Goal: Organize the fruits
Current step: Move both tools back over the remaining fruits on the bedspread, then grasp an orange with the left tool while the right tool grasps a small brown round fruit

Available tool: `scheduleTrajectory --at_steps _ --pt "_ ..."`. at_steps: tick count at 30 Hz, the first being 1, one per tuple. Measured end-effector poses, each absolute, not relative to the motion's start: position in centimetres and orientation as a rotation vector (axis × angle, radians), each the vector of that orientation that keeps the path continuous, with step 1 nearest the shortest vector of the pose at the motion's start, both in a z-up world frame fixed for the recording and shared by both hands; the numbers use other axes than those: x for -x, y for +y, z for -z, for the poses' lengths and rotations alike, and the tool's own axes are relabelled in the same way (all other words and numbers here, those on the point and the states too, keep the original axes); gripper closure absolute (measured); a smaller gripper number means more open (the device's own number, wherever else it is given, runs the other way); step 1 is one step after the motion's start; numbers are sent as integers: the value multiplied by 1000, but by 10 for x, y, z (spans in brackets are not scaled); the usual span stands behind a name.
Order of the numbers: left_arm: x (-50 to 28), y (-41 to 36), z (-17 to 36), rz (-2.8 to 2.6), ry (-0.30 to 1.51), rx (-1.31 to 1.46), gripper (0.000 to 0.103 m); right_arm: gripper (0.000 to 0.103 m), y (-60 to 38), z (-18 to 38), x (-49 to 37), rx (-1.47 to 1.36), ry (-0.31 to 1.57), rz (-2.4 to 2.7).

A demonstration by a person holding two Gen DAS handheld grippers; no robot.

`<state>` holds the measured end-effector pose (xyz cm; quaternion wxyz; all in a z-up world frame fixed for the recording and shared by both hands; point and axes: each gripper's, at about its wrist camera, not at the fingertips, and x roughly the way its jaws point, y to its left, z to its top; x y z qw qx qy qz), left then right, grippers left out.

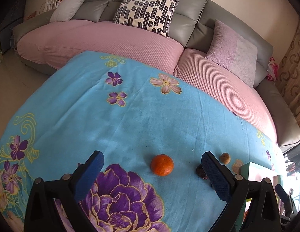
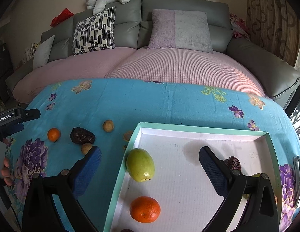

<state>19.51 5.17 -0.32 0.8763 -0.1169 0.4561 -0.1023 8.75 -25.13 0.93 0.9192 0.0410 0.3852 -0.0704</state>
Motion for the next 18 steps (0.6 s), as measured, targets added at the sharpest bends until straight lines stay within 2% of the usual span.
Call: scheduleTrajectory --at_steps 9,14,15,16,18 --pt "-203 44 15 230 1009 217 2 5 -236 -10 -96 -110 809 93" --pt "-208 43 24 245 1043 223 9 5 -229 -14 -108 -144 826 66" --pt "-209 42 26 248 1051 222 10 9 -227 -15 -111 -140 832 64" --pt "-209 41 28 250 1060 221 11 18 -225 -16 -115 -133 841 64" --pt "-210 37 33 260 1082 221 14 22 -221 -18 -123 -123 855 63"
